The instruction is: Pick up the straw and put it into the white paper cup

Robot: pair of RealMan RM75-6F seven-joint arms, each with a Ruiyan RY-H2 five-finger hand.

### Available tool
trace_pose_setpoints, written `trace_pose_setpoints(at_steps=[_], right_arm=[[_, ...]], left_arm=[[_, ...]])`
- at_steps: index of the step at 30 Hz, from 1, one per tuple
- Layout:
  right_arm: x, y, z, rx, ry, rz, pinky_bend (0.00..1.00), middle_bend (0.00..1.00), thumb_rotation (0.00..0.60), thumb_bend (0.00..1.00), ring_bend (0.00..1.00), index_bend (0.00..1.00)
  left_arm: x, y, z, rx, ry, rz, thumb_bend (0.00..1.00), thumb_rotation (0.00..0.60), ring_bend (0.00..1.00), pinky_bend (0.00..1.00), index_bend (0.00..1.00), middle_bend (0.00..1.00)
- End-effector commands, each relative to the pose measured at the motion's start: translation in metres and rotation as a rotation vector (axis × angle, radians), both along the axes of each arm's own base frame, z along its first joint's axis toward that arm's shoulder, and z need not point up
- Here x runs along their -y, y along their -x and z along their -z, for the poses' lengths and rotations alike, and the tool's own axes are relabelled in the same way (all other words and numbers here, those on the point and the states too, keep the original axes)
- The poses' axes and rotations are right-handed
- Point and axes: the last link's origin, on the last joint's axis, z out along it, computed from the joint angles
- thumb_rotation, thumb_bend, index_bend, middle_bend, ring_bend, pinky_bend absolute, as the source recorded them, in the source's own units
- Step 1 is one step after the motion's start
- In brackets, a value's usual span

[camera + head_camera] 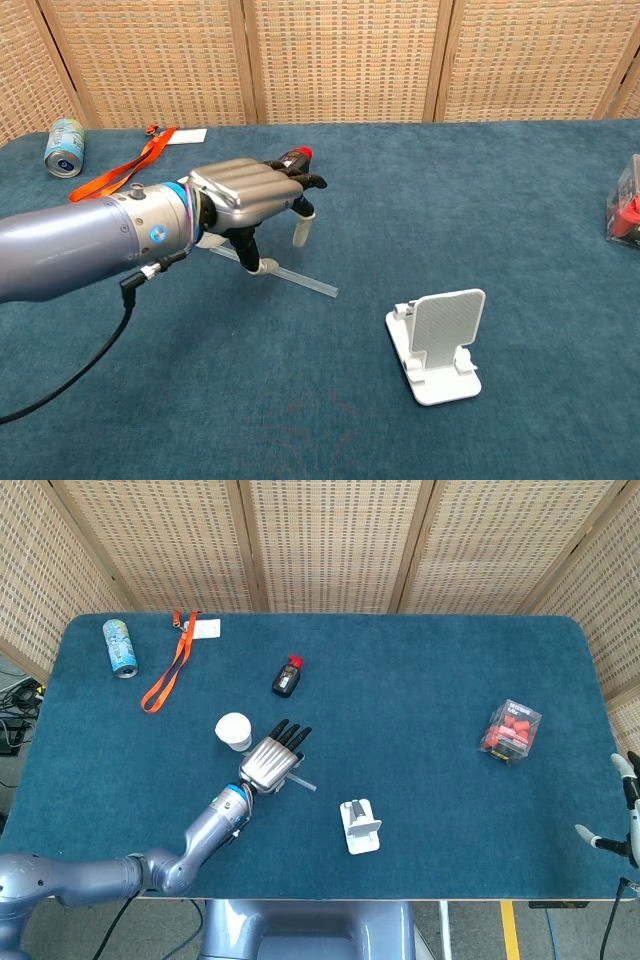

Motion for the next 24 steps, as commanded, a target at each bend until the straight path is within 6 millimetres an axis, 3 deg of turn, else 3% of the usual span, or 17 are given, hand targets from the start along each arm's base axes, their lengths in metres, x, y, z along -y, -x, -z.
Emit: trace_pose_setpoints(at_steps=[1,24], right_arm=[[0.000,0.000,-0.001,0.004,0.001,-0.002,0.00,0.00,0.600,0.05,0.00,0.04],[0.000,0.003,-0.004,0.022,0.007,0.004,0.00,0.00,0.600,0.05,0.00,0.04]], left_arm=[[0.003,-0.005,0.008,-0.006,0.010,-0.015,0.33,0.600,0.00,0.02,0.45,0.00],[0.002,-0.019,0.036,-0.057,0.036,-0.040,0.33,0.600,0.00,0.02,0.47,0.00]])
